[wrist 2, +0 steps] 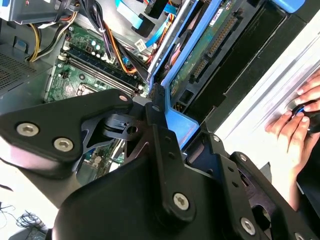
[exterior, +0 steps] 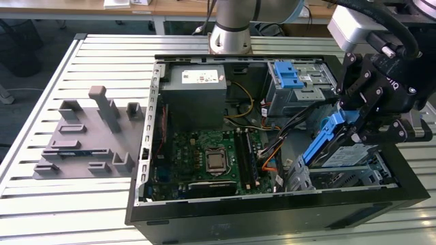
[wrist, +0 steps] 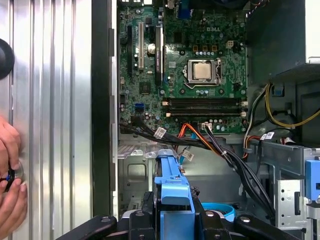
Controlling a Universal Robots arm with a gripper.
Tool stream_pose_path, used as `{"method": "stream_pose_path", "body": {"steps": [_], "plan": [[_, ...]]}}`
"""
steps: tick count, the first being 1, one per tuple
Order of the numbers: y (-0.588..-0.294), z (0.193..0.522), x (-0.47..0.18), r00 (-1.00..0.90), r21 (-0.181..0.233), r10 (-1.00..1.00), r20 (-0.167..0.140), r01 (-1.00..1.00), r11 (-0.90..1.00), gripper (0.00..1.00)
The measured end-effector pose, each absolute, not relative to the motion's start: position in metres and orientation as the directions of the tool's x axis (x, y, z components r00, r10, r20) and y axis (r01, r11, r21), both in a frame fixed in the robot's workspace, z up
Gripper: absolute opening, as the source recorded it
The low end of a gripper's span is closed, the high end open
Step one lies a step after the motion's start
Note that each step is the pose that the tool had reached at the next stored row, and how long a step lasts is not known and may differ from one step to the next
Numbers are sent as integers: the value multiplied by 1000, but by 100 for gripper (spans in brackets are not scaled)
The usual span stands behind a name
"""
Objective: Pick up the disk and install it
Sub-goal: 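Insert the disk into the insertion slot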
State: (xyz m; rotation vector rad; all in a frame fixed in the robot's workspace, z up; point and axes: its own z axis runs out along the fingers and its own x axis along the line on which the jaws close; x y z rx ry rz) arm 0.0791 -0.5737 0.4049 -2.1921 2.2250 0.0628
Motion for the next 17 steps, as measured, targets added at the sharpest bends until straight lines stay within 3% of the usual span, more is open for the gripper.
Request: {"method": "stream_pose_path", "body": {"steps": [17], "plan": [[-574, 395, 79, -15, 16, -999, -41, -1000, 15, 36]]}}
